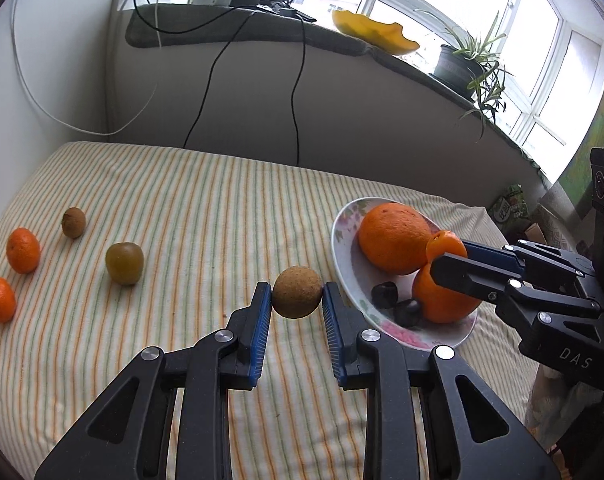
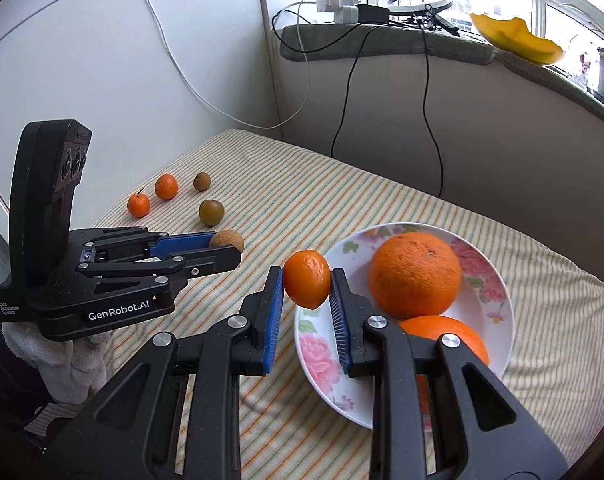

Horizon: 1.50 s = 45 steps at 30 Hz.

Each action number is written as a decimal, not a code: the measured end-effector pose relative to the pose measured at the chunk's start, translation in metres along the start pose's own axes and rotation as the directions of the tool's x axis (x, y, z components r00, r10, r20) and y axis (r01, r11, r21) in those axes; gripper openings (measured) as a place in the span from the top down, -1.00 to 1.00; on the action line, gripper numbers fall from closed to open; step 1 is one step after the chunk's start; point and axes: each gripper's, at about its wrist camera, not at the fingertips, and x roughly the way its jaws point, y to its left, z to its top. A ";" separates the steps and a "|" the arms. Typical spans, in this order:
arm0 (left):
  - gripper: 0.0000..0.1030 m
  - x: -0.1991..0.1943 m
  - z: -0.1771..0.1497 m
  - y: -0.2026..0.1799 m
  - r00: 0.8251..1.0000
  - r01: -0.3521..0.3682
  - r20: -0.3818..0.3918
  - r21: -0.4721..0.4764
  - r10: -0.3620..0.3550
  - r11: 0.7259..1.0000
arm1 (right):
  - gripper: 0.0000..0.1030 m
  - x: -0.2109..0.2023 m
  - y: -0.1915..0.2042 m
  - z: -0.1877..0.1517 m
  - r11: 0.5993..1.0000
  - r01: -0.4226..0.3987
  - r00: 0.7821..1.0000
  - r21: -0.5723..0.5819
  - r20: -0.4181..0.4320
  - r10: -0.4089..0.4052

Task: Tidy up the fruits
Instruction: 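Carry the kiwi and tangerine onto the plate and open both grippers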

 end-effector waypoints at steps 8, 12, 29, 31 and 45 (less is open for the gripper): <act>0.53 0.013 0.001 -0.033 0.999 0.042 -0.018 0.042 -0.041 0.998 | 0.53 -0.022 -0.041 -0.005 0.996 0.054 0.998 0.071 0.027 -0.056; 0.53 0.019 0.001 -0.044 0.998 0.058 -0.032 0.061 -0.056 0.996 | 0.53 -0.030 -0.061 -0.010 0.991 0.073 0.997 0.109 0.030 -0.076; 0.53 0.030 0.000 -0.062 0.996 0.078 -0.060 0.084 -0.073 0.993 | 0.53 -0.019 -0.109 -0.025 0.969 0.113 0.994 0.219 -0.012 -0.113; 0.53 0.031 0.001 -0.062 0.995 0.080 -0.062 0.084 -0.074 0.993 | 0.53 -0.017 -0.110 -0.024 0.969 0.114 0.993 0.218 -0.015 -0.114; 0.52 0.028 0.000 -0.062 0.996 0.085 -0.049 0.094 -0.080 0.992 | 0.43 -0.014 -0.107 -0.019 0.972 0.122 0.993 0.202 -0.023 -0.119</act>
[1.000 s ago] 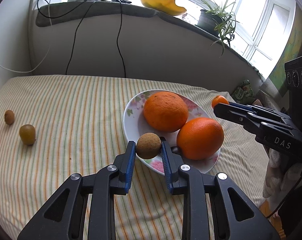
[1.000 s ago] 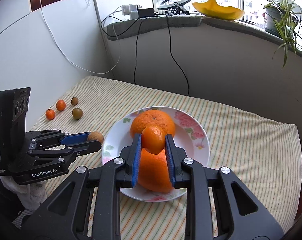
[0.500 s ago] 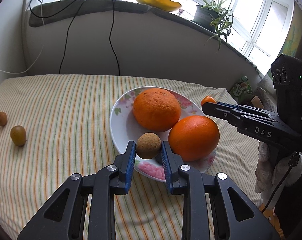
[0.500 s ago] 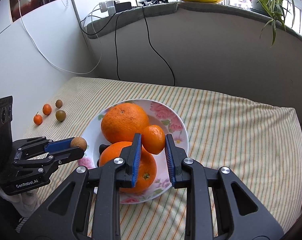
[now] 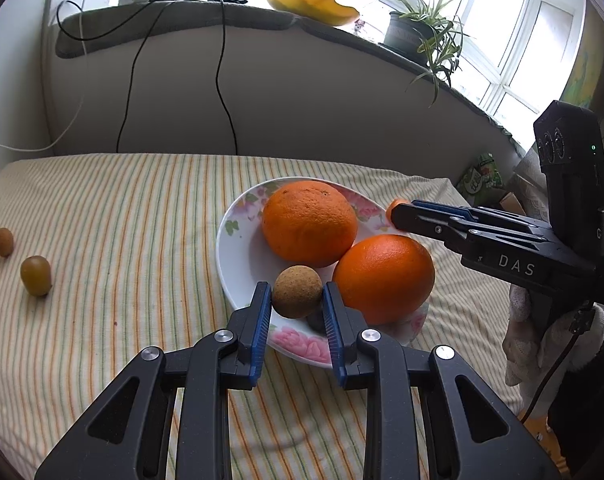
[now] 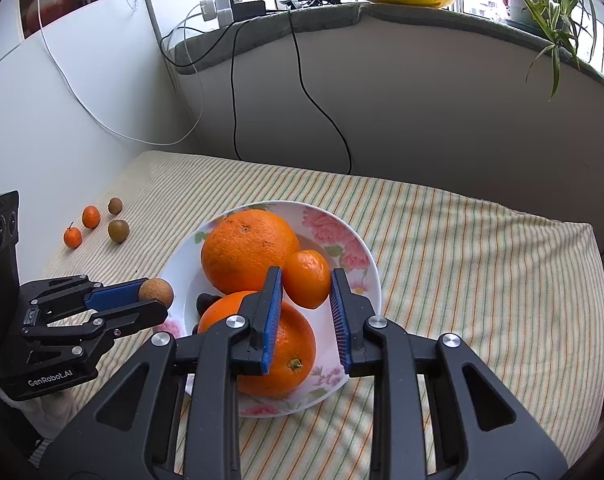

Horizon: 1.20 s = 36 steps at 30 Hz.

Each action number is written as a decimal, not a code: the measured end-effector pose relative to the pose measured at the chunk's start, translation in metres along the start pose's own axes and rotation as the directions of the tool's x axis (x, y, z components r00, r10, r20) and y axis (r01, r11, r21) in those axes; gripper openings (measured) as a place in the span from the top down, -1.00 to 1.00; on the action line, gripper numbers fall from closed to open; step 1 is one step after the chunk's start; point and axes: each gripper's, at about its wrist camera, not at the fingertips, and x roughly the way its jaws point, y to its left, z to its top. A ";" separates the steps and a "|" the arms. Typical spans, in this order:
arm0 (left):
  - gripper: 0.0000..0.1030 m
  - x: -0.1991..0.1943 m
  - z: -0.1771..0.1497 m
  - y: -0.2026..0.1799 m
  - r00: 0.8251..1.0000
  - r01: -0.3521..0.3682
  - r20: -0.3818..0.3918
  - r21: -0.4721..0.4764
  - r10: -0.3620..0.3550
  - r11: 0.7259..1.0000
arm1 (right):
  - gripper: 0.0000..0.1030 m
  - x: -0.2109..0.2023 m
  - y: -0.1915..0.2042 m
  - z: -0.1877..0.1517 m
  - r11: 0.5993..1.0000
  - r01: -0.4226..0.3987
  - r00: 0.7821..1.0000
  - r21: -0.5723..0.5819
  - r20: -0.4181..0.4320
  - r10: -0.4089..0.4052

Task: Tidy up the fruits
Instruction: 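Carry the kiwi and tangerine onto the plate and open both grippers, then move the left gripper to a stemmed tangerine while the right approaches an olive-brown fruit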

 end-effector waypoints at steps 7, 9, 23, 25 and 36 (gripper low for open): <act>0.35 -0.001 0.000 -0.003 1.000 -0.003 0.003 0.010 0.003 1.000 | -0.04 -0.004 0.002 0.002 1.000 0.013 1.000 -0.007 0.017 -0.013; 0.34 -0.002 0.000 -0.003 1.000 -0.005 0.004 0.011 0.005 1.000 | -0.20 -0.005 0.003 0.002 1.000 0.016 1.000 -0.009 0.022 -0.016; -0.21 -0.008 -0.001 -0.003 1.000 -0.018 0.013 0.012 0.018 1.000 | -0.44 -0.011 0.011 0.001 0.999 0.026 0.999 -0.027 0.034 -0.025; -0.34 -0.011 -0.001 -0.003 0.999 -0.032 0.024 0.015 0.032 0.999 | -0.54 -0.012 0.012 0.002 0.999 0.027 0.999 -0.025 0.038 -0.026; -0.38 -0.024 -0.002 -0.001 0.995 -0.086 0.062 0.024 0.084 0.996 | -0.69 -0.015 0.018 0.006 0.999 0.027 0.999 -0.025 0.048 -0.026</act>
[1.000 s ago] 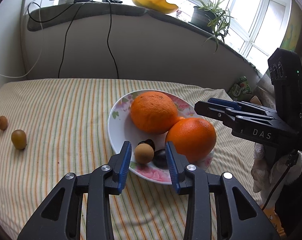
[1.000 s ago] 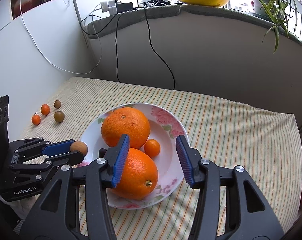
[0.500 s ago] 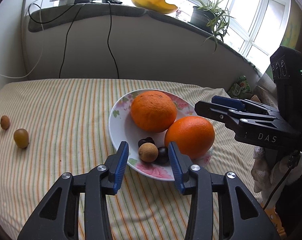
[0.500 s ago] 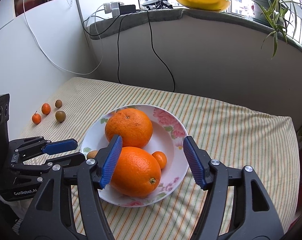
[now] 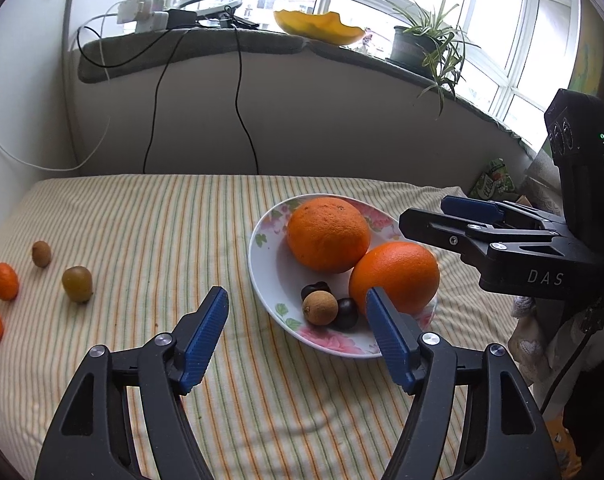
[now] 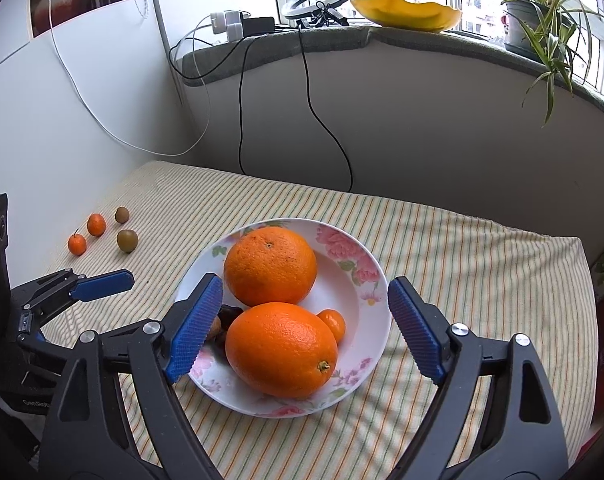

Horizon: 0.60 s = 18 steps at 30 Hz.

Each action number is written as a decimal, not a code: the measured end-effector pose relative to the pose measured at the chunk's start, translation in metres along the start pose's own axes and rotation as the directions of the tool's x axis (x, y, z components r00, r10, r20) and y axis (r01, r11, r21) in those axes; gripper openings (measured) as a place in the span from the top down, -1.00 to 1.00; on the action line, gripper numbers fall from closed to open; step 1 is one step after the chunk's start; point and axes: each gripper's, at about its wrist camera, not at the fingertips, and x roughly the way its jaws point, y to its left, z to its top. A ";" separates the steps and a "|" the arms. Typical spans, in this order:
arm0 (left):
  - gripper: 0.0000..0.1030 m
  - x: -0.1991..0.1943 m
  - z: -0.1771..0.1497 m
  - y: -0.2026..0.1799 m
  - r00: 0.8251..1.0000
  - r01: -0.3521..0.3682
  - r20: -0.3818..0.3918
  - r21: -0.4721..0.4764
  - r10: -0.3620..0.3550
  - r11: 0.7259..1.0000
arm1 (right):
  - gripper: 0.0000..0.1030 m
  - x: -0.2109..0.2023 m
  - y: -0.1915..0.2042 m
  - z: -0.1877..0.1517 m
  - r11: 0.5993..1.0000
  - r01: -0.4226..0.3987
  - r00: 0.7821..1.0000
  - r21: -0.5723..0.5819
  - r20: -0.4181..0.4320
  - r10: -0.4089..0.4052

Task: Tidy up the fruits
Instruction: 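Move the left gripper to a stemmed tangerine while the right approaches an olive-brown fruit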

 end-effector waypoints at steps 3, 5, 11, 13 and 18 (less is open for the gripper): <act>-0.38 -0.004 0.000 0.003 1.000 -0.007 0.011 -0.002 0.007 1.000 | -0.69 0.000 0.006 0.001 1.000 -0.005 1.000 -0.016 0.003 0.005; -0.38 -0.007 0.000 0.006 1.000 -0.015 0.019 -0.004 0.015 1.000 | -0.69 0.000 0.011 0.002 1.000 -0.009 1.000 -0.024 0.006 0.010; -0.38 -0.017 -0.002 0.018 0.999 -0.033 0.039 -0.021 0.033 0.999 | -0.69 0.002 0.027 0.006 0.998 -0.027 1.000 -0.052 0.010 0.027; -0.38 -0.020 -0.003 0.024 0.998 -0.042 0.044 -0.031 0.044 0.999 | -0.69 0.003 0.032 0.008 0.998 -0.034 0.999 -0.059 0.010 0.034; -0.38 -0.028 -0.006 0.042 0.996 -0.066 0.053 -0.063 0.069 0.996 | -0.69 0.008 0.048 0.010 0.995 -0.058 0.998 -0.077 0.009 0.058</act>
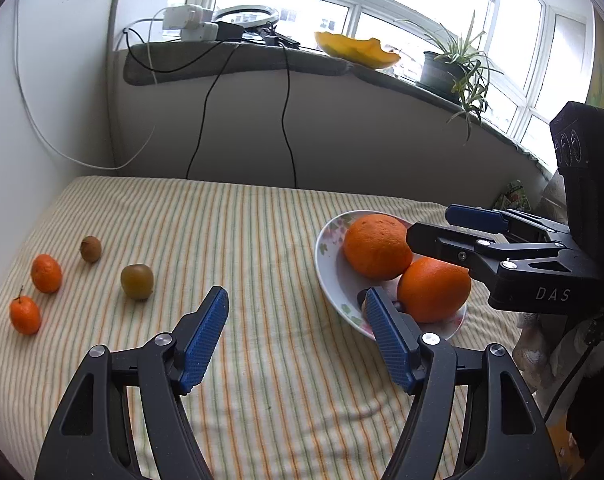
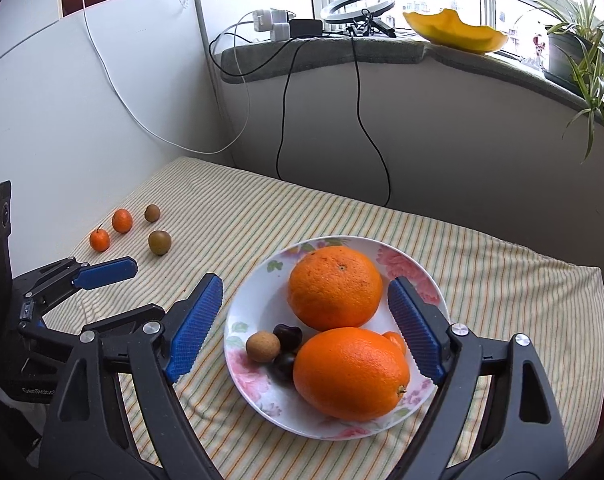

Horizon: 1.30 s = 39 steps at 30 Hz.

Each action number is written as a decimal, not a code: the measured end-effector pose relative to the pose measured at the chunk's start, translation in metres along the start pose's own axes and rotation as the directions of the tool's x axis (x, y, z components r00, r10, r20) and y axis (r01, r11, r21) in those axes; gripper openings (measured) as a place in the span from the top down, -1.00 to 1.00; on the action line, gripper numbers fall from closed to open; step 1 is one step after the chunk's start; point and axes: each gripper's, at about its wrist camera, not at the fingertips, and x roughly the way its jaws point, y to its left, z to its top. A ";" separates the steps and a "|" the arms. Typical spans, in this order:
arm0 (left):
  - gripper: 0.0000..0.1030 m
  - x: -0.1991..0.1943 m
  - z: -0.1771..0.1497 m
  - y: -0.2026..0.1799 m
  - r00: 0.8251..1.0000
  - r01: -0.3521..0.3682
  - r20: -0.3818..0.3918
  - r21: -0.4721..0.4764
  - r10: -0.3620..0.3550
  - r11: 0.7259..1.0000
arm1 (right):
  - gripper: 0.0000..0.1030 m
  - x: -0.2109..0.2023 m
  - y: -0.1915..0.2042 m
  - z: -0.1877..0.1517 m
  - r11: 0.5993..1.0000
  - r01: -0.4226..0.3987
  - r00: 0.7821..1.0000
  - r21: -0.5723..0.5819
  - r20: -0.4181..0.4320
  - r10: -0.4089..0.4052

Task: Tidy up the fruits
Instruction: 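Move the left gripper to a stemmed tangerine while the right approaches an olive-brown fruit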

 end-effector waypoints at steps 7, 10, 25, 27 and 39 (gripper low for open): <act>-0.38 -0.013 -0.003 0.035 0.998 -0.061 0.011 -0.053 0.062 0.997 | -0.69 0.014 0.027 0.008 0.998 -0.058 0.998 -0.036 -0.003 0.058; -0.37 -0.018 -0.007 0.055 0.995 -0.095 0.008 -0.081 0.096 0.992 | -0.69 0.020 0.042 0.012 0.995 -0.080 0.997 -0.061 -0.006 0.080; -0.28 -0.040 -0.026 0.144 0.969 -0.243 -0.015 -0.220 0.245 0.945 | -0.69 0.065 0.112 0.022 0.967 -0.200 0.979 -0.160 -0.076 0.190; -0.20 -0.041 -0.029 0.154 0.965 -0.259 -0.020 -0.234 0.261 0.937 | -0.68 0.072 0.119 0.023 0.962 -0.214 0.976 -0.169 -0.089 0.201; 0.15 -0.031 -0.035 0.194 0.948 -0.315 -0.057 -0.274 0.312 0.909 | -0.19 0.116 0.158 0.025 0.939 -0.298 0.946 -0.170 -0.184 0.267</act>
